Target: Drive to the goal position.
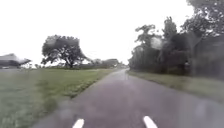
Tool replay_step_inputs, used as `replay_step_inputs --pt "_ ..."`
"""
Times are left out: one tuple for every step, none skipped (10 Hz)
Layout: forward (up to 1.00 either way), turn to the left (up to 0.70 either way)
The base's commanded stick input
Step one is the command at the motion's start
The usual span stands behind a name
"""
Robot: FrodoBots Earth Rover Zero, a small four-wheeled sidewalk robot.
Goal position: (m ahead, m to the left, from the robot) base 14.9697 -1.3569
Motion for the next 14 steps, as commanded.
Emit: replay_step_inputs --pt "0.7 0.0" --pt "0.7 0.0" --pt "0.7 0.0" --pt "0.7 0.0" --pt "0.7 0.0" --pt "0.7 0.0" --pt "0.7 0.0" --pt "0.7 0.0" --pt "0.7 0.0" --pt "0.7 0.0" --pt "0.7 0.0" --pt "0.7 0.0" --pt "0.7 0.0" --pt "0.7 0.0"
